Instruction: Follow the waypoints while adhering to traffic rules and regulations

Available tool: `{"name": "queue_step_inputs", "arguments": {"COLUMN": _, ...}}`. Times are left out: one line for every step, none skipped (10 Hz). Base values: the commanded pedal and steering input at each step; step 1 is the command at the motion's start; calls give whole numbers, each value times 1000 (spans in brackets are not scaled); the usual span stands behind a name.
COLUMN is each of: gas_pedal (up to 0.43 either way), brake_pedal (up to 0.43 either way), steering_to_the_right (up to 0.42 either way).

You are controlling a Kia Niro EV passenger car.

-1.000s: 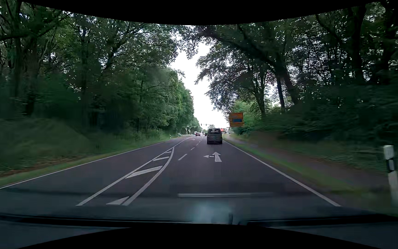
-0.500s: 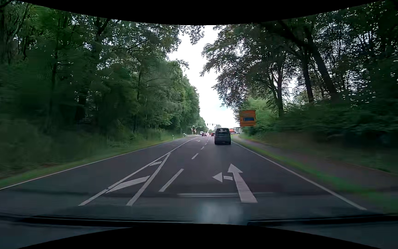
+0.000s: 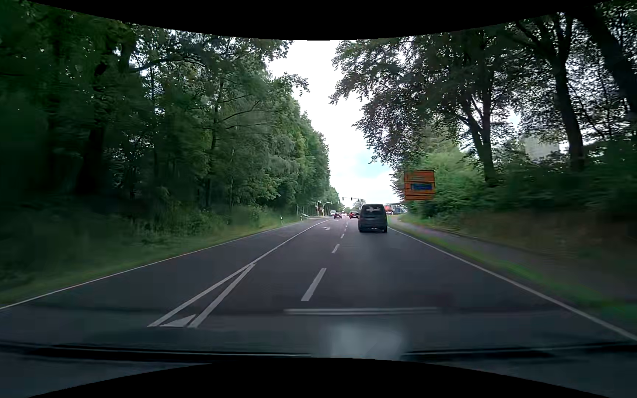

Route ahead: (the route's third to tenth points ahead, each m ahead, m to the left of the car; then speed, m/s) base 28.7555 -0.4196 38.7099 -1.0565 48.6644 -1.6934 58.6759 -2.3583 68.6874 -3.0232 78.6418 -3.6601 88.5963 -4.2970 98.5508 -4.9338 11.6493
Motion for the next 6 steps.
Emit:
{"name": "queue_step_inputs", "arguments": {"gas_pedal": 98, "brake_pedal": 0, "steering_to_the_right": -20}}
{"name": "queue_step_inputs", "arguments": {"gas_pedal": 98, "brake_pedal": 0, "steering_to_the_right": -16}}
{"name": "queue_step_inputs", "arguments": {"gas_pedal": 98, "brake_pedal": 0, "steering_to_the_right": -13}}
{"name": "queue_step_inputs", "arguments": {"gas_pedal": 87, "brake_pedal": 0, "steering_to_the_right": -6}}
{"name": "queue_step_inputs", "arguments": {"gas_pedal": 87, "brake_pedal": 0, "steering_to_the_right": -1}}
{"name": "queue_step_inputs", "arguments": {"gas_pedal": 79, "brake_pedal": 0, "steering_to_the_right": 1}}
